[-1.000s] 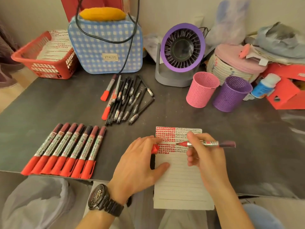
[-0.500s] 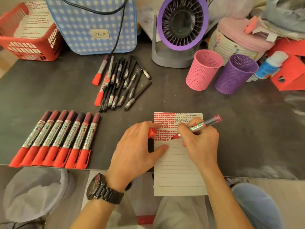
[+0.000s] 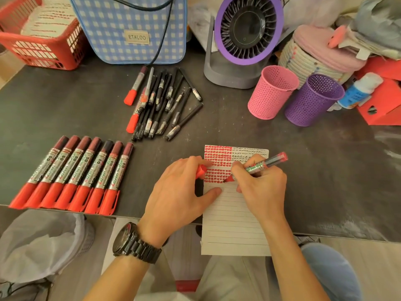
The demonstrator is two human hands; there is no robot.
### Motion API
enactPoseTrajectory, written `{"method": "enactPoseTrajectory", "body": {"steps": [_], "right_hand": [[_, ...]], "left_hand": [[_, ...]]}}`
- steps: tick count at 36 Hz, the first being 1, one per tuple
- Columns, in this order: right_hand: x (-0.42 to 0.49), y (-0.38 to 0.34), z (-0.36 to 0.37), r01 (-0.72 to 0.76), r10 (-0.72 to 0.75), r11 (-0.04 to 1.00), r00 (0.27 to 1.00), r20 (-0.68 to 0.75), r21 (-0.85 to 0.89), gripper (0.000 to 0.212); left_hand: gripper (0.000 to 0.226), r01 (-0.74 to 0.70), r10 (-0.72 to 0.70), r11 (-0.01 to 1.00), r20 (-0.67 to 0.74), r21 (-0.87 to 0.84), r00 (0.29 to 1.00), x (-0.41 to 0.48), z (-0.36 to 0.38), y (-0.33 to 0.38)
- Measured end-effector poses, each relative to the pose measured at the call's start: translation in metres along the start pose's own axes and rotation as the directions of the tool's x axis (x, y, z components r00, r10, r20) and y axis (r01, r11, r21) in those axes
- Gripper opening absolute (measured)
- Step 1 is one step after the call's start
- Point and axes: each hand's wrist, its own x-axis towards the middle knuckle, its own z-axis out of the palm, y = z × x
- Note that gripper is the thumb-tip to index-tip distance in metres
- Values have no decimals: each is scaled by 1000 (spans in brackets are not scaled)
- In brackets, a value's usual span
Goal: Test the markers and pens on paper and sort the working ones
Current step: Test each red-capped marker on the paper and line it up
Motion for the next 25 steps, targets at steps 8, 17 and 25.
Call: {"method": "enactPoseTrajectory", "body": {"steps": [8, 17, 25], "right_hand": [[0, 0, 0, -7, 7, 1000, 1000, 6, -8, 32], [0, 3, 1, 26, -26, 999, 1000, -12, -43, 31], [1, 5, 1, 29, -30, 998, 999, -18, -48, 31]], "left_hand": [[55, -1, 1, 1000, -3, 0, 1000, 0, 0, 0], [52, -14, 14, 1000, -15, 3, 1000, 0, 0, -1], [52, 0, 0, 1000, -6, -5, 1000, 0, -1, 0]]}}
